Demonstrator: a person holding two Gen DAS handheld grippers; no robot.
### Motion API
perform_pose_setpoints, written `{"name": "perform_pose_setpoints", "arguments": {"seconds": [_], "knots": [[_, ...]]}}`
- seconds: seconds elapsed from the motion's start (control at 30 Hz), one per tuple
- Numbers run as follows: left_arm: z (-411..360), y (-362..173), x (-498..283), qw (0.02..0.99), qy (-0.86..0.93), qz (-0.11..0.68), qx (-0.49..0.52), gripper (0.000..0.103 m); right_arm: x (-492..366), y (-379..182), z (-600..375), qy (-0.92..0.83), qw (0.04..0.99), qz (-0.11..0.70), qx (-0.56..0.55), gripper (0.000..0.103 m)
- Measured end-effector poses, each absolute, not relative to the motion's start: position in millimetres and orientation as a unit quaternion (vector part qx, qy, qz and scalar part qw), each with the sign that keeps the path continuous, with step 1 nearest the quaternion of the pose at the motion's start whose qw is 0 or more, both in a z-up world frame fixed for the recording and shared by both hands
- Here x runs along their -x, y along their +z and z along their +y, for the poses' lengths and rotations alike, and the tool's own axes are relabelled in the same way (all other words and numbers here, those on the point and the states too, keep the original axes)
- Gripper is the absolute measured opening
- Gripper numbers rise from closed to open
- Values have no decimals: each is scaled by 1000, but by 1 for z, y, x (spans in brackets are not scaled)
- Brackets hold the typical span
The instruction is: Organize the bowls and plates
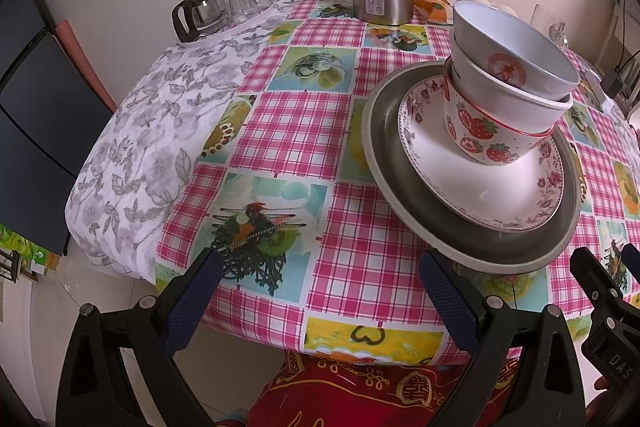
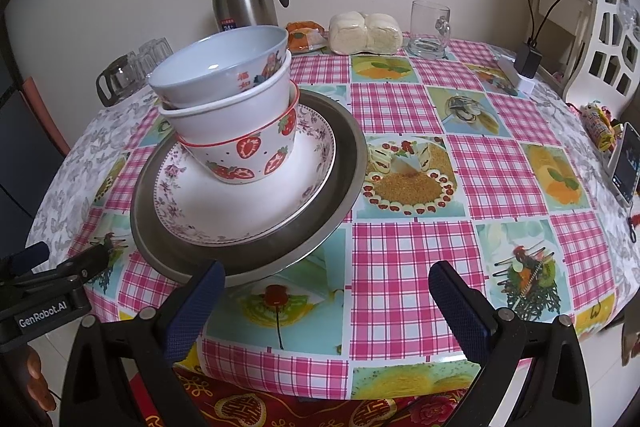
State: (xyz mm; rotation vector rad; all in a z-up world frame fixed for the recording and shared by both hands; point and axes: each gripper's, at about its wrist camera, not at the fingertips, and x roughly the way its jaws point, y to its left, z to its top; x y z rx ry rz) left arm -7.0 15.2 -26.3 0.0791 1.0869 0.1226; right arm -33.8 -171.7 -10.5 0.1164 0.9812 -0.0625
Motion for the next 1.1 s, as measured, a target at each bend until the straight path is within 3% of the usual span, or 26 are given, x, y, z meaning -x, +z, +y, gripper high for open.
{"name": "perform_pose_setpoints", "arguments": {"seconds": [1.1], "knots": [[15, -28, 6, 852, 59, 519, -36, 99, 34, -14, -171, -29, 877, 476, -51, 103]]}}
